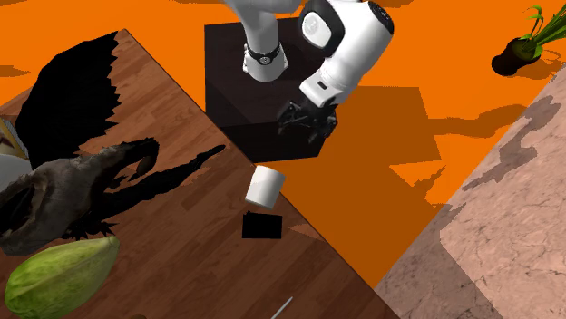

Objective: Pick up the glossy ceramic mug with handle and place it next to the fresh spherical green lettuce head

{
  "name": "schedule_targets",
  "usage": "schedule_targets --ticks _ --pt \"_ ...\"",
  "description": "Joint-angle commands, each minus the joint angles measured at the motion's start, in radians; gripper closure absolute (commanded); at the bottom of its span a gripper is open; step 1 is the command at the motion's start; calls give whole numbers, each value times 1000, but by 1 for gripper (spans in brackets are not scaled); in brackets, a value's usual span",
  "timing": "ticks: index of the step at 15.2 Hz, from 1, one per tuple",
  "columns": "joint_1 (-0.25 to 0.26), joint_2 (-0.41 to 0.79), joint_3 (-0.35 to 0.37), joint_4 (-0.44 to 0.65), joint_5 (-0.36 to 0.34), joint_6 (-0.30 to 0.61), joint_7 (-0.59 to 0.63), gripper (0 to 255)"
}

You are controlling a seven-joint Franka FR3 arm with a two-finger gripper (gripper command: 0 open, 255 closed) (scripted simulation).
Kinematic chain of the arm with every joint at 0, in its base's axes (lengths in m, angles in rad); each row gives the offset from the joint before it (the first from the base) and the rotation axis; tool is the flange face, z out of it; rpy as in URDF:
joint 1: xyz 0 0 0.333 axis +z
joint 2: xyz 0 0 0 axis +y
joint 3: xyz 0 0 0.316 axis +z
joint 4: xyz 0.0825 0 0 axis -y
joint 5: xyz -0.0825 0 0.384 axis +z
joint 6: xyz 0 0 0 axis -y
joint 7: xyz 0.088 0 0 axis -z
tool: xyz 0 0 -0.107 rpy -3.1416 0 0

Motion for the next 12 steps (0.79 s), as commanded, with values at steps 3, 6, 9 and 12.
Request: schedule_targets --ticks 3,6,9,12 --pt "-391 100 368 66 -353 105 400 0" --pt "-733 112 695 150 -550 100 632 0" --pt "-852 94 781 158 -573 147 650 0" --pt "-964 69 860 168 -596 194 668 0"
